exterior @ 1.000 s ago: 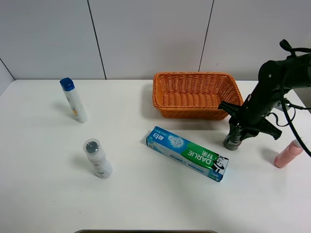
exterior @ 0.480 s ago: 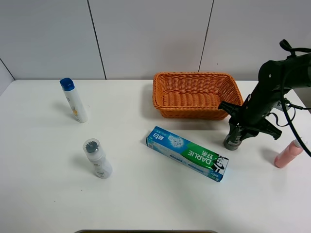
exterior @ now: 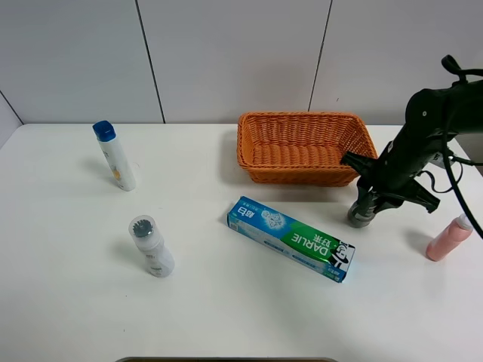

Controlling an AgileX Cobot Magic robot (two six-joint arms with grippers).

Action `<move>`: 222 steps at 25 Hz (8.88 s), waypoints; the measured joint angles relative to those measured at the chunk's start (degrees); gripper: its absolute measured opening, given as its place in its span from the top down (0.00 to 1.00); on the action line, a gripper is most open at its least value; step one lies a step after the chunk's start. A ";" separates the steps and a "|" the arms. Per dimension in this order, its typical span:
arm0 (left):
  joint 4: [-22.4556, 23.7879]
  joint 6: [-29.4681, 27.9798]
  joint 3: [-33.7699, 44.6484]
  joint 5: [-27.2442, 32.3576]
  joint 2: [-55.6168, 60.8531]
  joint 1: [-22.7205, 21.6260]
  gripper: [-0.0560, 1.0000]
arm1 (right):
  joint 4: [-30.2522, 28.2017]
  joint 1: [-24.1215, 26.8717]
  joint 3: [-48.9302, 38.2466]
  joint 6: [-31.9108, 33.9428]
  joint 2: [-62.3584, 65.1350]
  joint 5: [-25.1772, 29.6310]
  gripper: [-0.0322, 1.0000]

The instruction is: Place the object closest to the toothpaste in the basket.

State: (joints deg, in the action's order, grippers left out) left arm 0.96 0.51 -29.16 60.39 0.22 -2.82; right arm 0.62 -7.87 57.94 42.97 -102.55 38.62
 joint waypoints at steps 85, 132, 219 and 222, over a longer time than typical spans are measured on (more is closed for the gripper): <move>0.00 0.00 0.00 0.00 0.00 0.00 0.06 | -1.50 -7.34 25.11 -32.74 -16.55 -9.60 0.62; 0.00 0.00 0.00 0.00 0.00 0.00 0.06 | -1.73 -7.34 25.14 -32.88 -16.84 -9.72 0.02; 0.05 0.00 0.00 0.00 0.00 0.00 0.06 | -4.47 5.18 5.87 -40.45 85.42 31.13 0.02; 0.05 0.00 0.00 0.00 0.00 0.00 0.06 | -4.47 6.20 0.96 -40.65 88.18 31.18 0.02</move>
State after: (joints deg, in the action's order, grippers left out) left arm 1.01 0.51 -29.16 60.39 0.22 -2.82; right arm -3.84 -1.67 58.89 2.32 -14.38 69.80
